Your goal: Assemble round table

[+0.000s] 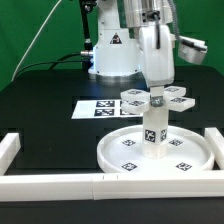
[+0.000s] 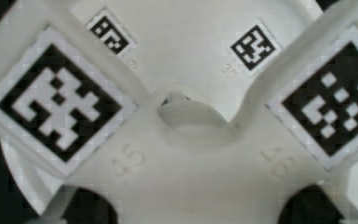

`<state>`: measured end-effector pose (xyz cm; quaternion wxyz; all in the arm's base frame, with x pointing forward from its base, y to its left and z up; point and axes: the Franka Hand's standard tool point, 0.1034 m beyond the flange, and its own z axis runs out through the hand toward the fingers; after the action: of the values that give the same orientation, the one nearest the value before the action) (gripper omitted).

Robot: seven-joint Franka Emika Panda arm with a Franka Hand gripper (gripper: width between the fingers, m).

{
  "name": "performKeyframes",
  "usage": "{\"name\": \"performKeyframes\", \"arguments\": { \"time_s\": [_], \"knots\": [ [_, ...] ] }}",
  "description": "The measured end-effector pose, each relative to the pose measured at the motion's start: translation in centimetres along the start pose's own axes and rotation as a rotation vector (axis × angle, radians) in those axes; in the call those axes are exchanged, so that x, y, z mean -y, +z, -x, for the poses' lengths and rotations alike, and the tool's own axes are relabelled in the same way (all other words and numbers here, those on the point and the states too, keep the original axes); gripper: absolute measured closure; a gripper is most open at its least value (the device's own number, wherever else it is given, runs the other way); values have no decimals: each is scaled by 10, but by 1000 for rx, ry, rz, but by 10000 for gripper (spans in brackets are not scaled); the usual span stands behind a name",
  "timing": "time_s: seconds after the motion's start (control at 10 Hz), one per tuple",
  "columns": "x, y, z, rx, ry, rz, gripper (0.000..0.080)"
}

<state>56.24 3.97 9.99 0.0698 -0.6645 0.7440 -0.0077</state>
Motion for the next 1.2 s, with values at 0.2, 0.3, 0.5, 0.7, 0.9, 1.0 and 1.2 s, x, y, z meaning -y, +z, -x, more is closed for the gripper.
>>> {"name": "performKeyframes", "arguments": {
  "time_s": [0.2, 0.3, 0.5, 0.7, 0.9, 1.0, 1.2],
  "knots": [
    [0, 0, 0, -1, -80, 1, 232],
    [-1, -2, 2, 5, -141, 21, 176],
    [6, -18, 4, 24, -392, 24, 155],
    [11, -29, 6, 35, -690, 12, 151],
    [9, -26, 12, 37, -920, 6, 150],
    [9, -27, 10, 36, -969, 5, 150],
    [9, -26, 9, 36, -1147, 4, 150]
  ]
}}
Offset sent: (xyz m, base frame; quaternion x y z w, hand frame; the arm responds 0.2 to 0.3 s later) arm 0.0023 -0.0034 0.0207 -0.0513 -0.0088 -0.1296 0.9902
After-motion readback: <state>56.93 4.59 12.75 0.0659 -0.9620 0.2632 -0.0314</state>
